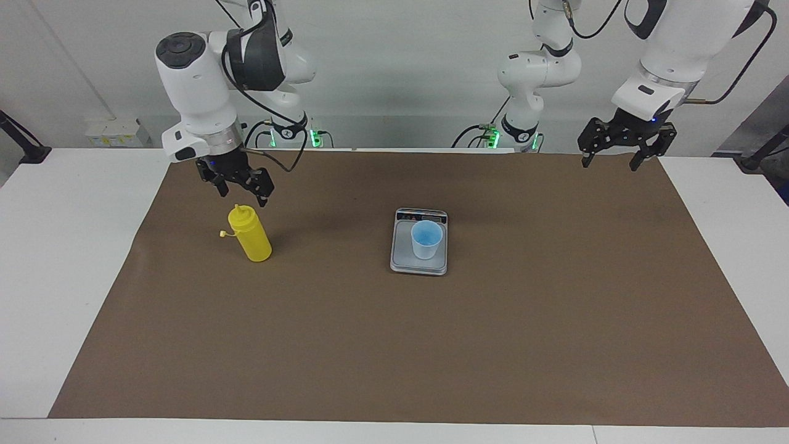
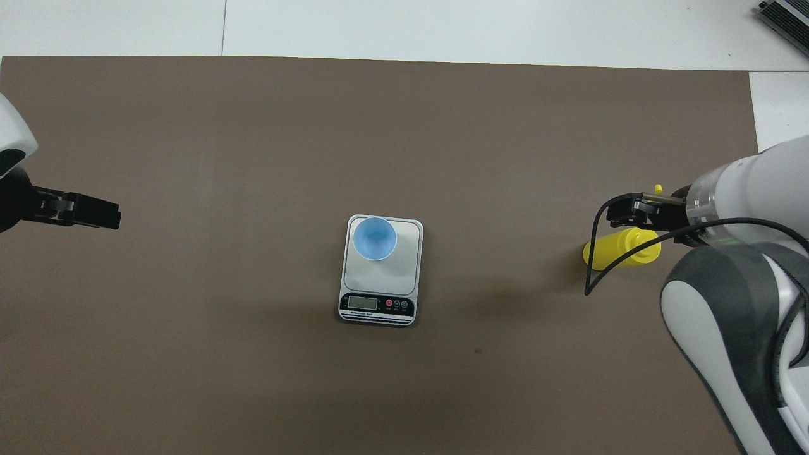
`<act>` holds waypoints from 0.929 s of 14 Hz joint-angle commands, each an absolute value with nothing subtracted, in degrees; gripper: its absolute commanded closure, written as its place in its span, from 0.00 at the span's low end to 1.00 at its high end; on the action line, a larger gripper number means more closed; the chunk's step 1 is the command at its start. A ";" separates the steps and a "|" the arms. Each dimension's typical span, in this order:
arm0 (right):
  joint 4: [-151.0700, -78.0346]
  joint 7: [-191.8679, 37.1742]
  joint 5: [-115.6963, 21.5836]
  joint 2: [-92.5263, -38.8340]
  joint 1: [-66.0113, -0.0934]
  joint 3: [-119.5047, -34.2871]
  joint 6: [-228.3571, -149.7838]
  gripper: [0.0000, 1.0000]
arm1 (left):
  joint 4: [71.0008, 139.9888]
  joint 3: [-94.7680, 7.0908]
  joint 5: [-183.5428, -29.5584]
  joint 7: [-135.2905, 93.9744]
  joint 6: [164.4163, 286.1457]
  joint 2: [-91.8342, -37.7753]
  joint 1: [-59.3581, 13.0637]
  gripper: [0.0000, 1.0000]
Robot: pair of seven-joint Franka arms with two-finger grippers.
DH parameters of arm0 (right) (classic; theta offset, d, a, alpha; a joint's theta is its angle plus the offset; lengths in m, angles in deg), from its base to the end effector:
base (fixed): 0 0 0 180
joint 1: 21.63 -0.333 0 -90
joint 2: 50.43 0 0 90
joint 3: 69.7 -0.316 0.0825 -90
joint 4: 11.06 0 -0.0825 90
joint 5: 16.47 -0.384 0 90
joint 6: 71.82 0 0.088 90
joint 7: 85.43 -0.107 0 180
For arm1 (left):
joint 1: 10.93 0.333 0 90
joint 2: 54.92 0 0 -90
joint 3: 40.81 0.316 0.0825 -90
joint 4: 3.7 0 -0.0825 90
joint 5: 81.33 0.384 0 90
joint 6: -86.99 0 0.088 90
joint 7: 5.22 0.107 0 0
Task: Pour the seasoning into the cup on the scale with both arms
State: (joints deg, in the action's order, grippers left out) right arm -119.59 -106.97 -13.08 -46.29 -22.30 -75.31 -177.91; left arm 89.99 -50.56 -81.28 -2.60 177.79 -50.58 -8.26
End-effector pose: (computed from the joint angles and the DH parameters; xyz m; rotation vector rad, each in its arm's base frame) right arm 0.5403 0.0561 0.5342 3.0614 -0.3861 0.0676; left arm 0.5279 -0.0691 0.6358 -3.1175 0.2640 -0.0387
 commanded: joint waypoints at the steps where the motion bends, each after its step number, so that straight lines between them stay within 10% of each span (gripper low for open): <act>1: -115.05 -104.68 -11.46 -47.17 -22.68 -75.41 -175.01 0.00 | 91.92 -50.92 -80.80 -2.67 178.48 -48.86 -7.59 0.00; 13: -101.14 -97.05 -16.45 -49.90 -19.17 -74.71 -161.48 0.00 | 91.92 -50.83 -80.80 -2.67 178.48 -48.86 -7.59 0.00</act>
